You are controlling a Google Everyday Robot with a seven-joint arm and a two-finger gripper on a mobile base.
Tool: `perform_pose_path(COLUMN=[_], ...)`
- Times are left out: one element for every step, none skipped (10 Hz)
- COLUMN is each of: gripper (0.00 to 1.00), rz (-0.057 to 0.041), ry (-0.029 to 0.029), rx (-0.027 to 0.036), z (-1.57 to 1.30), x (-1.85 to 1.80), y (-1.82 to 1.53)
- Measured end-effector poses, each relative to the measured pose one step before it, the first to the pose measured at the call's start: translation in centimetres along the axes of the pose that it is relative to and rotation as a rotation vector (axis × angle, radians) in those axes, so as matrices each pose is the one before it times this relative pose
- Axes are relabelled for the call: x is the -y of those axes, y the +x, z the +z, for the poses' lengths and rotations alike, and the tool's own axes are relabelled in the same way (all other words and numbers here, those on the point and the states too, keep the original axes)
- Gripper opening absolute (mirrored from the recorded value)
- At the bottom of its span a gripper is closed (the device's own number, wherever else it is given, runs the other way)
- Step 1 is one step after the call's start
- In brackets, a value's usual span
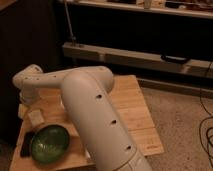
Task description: Place the white sponge in the ceramic cup
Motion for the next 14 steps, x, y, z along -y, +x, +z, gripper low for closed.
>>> perform_pose_path(gripper=[0.80,0.80,0.80,0.80,0.80,0.80,0.80,0.80,0.80,0.80,0.80,0.80,0.80,0.80], rz=[-0.00545,-0.00460,-0.00941,-0.01338,-0.00808,0.00122,0.00344,0.00317,0.00327,0.00777,0.00963,0.01157,0.01912,0.01941], ry=[0.00586,0.00325,0.01021,0.01005,0.00576,-0.00155,0.00338,-0.00279,-0.00191,-0.00080,0.00123,0.00353,0.00045,0.00522], rx=[0.00363,-0.00162,-0.00666,-0.01262,-0.00841,-0.00536,-0.01472,-0.00819,-0.00855,-0.01180,-0.00959,-0.01077,-0.00852,-0.01148], z=[0.397,0.554,0.464,0.716,0.492,0.298,0.744,0.354,0.311,0.389,0.234,0.220,0.237,0.303], x=[-0.064,-0.214,-0.106,-0.365,-0.281,-0.237,0.081,-0.134,-0.085,-0.017,0.012,0.009,-0.041,0.195], y=[0.123,0.160,0.156,0.125,0.063,0.000,0.326,-0.005,0.065,0.052,0.021,0.143,0.137,0.308])
